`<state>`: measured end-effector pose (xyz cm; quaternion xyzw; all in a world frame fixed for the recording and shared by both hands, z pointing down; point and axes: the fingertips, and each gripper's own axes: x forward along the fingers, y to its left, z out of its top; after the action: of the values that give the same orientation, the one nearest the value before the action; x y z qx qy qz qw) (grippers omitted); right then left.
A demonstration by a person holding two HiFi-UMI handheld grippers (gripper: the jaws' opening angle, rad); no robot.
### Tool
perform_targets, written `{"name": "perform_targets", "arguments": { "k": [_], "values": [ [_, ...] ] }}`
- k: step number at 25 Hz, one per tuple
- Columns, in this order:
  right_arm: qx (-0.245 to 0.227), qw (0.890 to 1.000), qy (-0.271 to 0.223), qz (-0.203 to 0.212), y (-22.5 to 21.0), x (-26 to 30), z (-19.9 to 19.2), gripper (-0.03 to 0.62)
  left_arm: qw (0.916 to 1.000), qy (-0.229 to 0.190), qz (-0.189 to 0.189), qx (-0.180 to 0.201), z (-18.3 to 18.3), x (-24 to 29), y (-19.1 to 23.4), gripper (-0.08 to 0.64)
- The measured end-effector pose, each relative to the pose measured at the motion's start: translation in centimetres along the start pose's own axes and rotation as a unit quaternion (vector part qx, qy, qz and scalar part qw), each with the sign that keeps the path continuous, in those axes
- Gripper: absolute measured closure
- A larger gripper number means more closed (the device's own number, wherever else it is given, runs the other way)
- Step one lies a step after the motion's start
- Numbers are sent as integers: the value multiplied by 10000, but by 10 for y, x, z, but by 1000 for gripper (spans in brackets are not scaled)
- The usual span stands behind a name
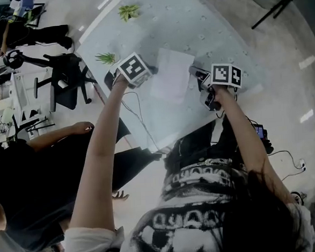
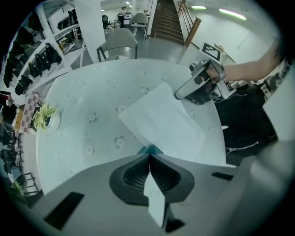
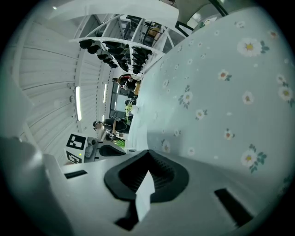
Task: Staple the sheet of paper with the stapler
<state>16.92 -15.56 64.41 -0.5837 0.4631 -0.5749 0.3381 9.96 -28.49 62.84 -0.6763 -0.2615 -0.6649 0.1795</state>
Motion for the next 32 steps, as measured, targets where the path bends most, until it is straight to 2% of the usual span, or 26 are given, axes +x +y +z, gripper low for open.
{"name": "perform_targets", "arguments": {
  "k": [3, 8, 11, 15, 18, 20, 21, 22, 23, 26, 29, 30, 31, 32],
  "values": [
    [-70, 9999, 35, -95, -1, 0, 1, 592, 9993, -149, -279, -194, 0, -8, -6, 552],
    [-129, 9997, 61, -185, -2, -4, -2, 592, 9989, -361, -56, -303, -11, -21, -5, 551],
    [-163, 9997, 61, -197, -1, -5, -1, 592, 9942, -862, -69, -641, -14, -27, -10, 552],
    [-216, 9995, 70, -236, -2, -7, -2, 592, 9797, -1673, -102, -1102, -13, -39, -17, 551],
    [-244, 9994, 73, -255, -2, -8, -3, 592, 9565, -2462, -89, -1560, -10, -57, -18, 551],
    [-244, 9993, 76, -268, -3, -9, -4, 592, 9329, -3099, -236, -1820, -4, -68, -24, 551],
    [-247, 9993, 80, -276, -4, -9, -5, 592, 9166, -3474, -366, -1944, 0, -74, -29, 551],
    [-258, 9992, 88, -286, -4, -10, -5, 592, 8968, -3884, -486, -2061, 5, -83, -32, 551],
    [-275, 9991, 100, -298, -4, -11, -5, 592, 8739, -4308, -602, -2171, 10, -94, -36, 551],
    [-340, 9988, 161, -324, -4, -13, -7, 592, 7958, -5471, -980, -2405, 23, -136, -52, 551],
    [-391, 9984, 230, -339, -5, -16, -10, 592, 7197, -6391, -1300, -2380, 29, -180, -73, 551],
    [-413, 9982, 254, -344, -5, -17, -12, 592, 6978, -6635, -1372, -2325, 29, -191, -79, 551],
    [-438, 9980, 277, -348, -6, -18, -13, 592, 6803, -6824, -1419, -2268, 29, -200, -85, 551],
    [-462, 9979, 298, -346, -6, -19, -15, 592, 6676, -6959, -1443, -2218, 29, -207, -90, 551]
  ]
}}
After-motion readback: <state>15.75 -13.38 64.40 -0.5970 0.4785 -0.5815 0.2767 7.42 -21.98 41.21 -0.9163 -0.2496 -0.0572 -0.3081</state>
